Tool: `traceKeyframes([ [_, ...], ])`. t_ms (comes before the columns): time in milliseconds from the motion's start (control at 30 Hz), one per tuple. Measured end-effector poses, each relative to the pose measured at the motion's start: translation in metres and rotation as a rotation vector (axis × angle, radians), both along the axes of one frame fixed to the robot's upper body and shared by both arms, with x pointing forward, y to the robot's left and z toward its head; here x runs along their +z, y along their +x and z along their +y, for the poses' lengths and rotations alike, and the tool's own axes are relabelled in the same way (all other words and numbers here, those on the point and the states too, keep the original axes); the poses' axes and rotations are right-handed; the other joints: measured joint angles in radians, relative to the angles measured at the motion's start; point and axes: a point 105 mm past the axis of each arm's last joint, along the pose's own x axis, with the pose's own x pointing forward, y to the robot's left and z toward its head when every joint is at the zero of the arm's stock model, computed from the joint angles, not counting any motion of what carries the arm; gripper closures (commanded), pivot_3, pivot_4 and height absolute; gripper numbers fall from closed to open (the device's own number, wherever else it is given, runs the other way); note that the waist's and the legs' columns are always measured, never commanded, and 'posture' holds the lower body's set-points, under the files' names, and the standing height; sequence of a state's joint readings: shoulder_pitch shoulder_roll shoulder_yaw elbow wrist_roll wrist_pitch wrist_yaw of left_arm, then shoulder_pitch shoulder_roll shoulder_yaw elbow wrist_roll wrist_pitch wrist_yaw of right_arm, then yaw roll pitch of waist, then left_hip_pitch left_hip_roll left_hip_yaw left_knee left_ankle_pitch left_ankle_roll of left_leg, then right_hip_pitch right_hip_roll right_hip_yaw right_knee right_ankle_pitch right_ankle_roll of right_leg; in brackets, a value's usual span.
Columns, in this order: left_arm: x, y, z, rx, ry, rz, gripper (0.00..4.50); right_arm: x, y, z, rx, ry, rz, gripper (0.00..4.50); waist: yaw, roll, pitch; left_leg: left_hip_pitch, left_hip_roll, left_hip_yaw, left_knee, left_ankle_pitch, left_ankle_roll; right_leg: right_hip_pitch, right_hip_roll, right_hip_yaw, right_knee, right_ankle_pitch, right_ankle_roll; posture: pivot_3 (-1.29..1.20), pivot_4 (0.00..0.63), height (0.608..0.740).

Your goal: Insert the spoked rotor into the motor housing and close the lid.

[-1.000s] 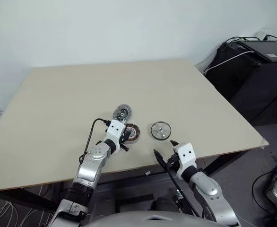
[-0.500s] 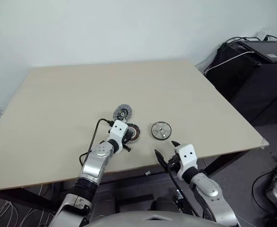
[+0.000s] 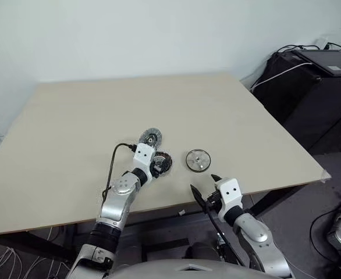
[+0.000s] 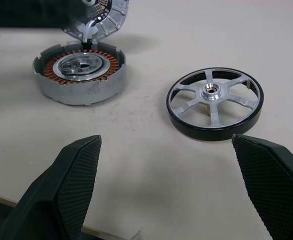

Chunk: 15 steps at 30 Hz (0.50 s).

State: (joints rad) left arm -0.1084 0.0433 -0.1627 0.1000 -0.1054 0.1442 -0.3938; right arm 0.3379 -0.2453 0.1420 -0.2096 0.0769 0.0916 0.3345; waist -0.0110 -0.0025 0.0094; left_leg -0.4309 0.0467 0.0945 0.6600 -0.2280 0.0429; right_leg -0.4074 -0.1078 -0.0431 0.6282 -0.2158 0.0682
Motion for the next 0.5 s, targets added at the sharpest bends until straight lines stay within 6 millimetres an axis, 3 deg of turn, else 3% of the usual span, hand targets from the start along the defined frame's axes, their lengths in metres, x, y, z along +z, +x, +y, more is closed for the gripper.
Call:
traceKeyframes([
  [67,0.003,-0.006,0.005,0.007,-0.021,-0.009,2.78,0.000,0.000,0.001,0.004,0.005,0.001,0.00,0.000,0.000,0.000,0.000,0.000,0.000,0.000,0.000,0.000,0.000,0.000,0.000,0.000,0.000,0.000,0.00,0.000,0.740],
  [233,-0.001,-0.025,0.039,0.067,-0.004,-0.002,4.46,0.004,0.005,0.007,0.022,0.035,0.008,1.26,-0.001,0.002,0.001,0.000,0.002,0.000,0.000,0.000,0.000,0.000,0.000,0.000,0.000,0.000,0.000,0.00,0.000,0.740],
  [333,-0.012,-0.036,0.068,0.135,0.037,0.019,4.50,0.012,0.018,0.018,0.060,0.046,-0.003,2.29,-0.003,0.003,0.002,0.000,0.003,0.000,0.000,0.000,0.000,-0.001,0.000,0.000,0.000,0.001,-0.001,0.00,0.000,0.740],
  [500,-0.021,-0.054,0.091,0.182,0.105,0.003,4.50,0.031,0.042,0.042,0.146,0.027,-0.039,3.94,0.002,0.004,0.003,0.000,0.003,0.002,0.000,0.000,0.000,-0.001,-0.001,0.000,0.000,0.002,-0.002,0.00,0.000,0.740],
])
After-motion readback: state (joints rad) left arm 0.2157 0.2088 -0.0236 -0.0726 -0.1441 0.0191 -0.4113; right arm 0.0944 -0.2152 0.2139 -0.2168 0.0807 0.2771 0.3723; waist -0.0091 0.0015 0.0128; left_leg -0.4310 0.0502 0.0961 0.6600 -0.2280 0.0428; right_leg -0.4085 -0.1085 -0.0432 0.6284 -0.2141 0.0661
